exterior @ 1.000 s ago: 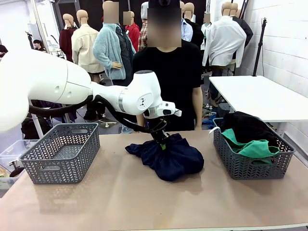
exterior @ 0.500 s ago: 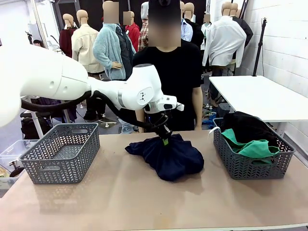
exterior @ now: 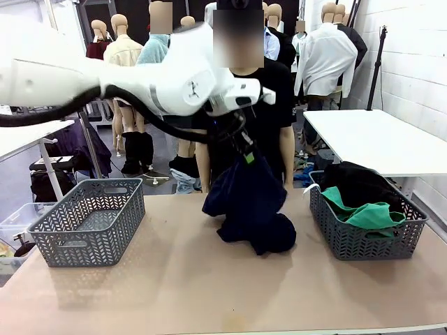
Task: Sort the tops and bottoms.
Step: Lift clothes from the center of the table with your left hand, then sort the clothes according to human instructions.
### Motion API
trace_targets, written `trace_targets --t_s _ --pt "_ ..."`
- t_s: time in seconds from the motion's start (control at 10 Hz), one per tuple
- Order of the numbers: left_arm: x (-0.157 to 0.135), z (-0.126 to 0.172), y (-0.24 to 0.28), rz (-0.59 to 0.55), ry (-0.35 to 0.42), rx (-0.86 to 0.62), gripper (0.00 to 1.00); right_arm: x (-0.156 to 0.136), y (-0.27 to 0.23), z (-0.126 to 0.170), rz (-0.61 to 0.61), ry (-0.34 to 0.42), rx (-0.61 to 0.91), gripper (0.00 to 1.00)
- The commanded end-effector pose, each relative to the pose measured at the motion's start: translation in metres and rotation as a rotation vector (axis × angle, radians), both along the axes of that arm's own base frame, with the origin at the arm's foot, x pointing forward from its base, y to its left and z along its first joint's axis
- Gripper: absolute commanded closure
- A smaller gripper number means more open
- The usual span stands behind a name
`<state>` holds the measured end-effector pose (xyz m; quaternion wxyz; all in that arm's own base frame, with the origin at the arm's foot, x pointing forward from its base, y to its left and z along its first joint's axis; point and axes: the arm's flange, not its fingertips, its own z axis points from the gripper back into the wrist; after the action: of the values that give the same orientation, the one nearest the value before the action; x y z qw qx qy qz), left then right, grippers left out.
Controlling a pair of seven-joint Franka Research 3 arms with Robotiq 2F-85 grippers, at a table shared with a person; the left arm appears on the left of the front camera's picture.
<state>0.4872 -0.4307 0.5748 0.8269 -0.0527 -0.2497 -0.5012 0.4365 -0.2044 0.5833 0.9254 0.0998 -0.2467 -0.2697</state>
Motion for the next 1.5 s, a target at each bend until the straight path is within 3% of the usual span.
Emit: trace_targets --t_s 0.0,0.1,0.3,0.7,1.0,1.1,1.4 --pt "-0.018 0.019 0.005 0.007 -0.136 -0.015 1.00 -0.001 0.000 0.000 0.007 0.008 -0.020 0.00" --pt "-0.023 0.042 -0.001 0.031 -0.182 -0.012 1.00 -0.001 0.000 0.000 0.007 0.008 -0.020 0.00" --pt "-0.042 0.093 -0.006 0.086 -0.192 0.000 1.00 -0.001 0.000 0.000 0.007 0.008 -0.020 0.00" --pt "-0.087 0.162 0.014 0.216 -0.383 -0.049 1.00 -0.001 0.000 0.000 0.007 0.008 -0.020 0.00" --pt "-0.124 0.167 0.027 0.214 -0.409 -0.060 1.00 -0.001 0.000 0.000 0.007 0.008 -0.020 0.00" --pt "-0.101 0.183 0.019 0.193 -0.391 -0.069 1.00 -0.001 0.000 0.000 0.007 0.008 -0.020 0.00" --pt "-0.101 0.183 0.019 0.193 -0.391 -0.069 1.00 -0.001 0.000 0.000 0.007 0.008 -0.020 0.00"
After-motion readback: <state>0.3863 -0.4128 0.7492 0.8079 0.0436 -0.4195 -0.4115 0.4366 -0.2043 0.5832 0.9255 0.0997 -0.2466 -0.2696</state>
